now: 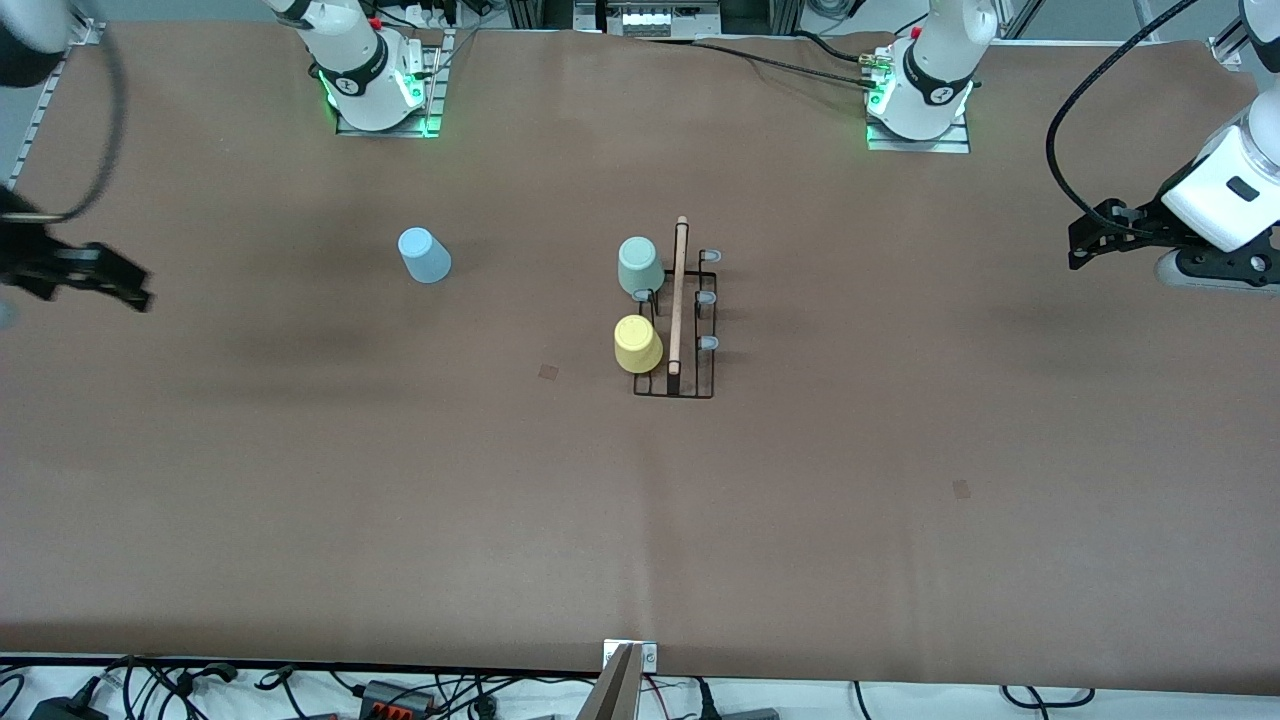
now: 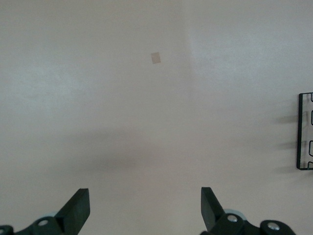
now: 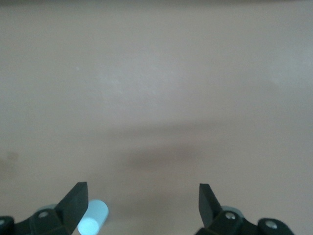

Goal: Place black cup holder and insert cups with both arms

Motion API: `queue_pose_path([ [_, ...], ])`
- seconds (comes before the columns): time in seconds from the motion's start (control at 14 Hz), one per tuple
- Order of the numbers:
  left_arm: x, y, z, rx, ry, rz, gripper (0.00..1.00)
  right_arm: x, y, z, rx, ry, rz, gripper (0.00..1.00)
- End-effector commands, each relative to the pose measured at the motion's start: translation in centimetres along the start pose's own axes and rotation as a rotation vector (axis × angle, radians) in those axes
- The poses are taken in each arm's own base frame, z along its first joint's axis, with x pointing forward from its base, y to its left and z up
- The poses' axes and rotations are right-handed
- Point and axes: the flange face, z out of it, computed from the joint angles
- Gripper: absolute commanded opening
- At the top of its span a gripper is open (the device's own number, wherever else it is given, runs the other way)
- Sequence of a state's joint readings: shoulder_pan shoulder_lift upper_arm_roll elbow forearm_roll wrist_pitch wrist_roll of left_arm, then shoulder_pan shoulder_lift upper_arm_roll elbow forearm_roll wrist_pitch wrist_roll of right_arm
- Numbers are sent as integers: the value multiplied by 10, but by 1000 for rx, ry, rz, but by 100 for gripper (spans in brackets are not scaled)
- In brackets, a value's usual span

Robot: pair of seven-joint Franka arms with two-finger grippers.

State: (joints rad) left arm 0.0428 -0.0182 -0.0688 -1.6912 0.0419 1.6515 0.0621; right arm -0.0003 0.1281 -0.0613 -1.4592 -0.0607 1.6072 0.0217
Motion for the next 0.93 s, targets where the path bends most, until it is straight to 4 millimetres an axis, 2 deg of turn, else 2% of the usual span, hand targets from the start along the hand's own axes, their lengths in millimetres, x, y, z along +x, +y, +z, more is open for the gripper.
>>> queue_pose_path([
  [0.0,1,0,-6,-23,-1,16,100,-24,6,-13,33,-59,-39,100],
  [0.07,1,0,-6,-23,-1,16,100,-23,17,-10,38,-60,-19,100],
  [0.14,1,0,-6,-23,-1,16,100,-22,18,-8,39,-57,-18,100],
  [0.43,1,0,-6,-23,-2,13,100,-24,10,-4,39,-68,-30,100],
  [0.86,1,0,-6,-22,2,17,100,-24,14,-5,42,-64,-24,100],
])
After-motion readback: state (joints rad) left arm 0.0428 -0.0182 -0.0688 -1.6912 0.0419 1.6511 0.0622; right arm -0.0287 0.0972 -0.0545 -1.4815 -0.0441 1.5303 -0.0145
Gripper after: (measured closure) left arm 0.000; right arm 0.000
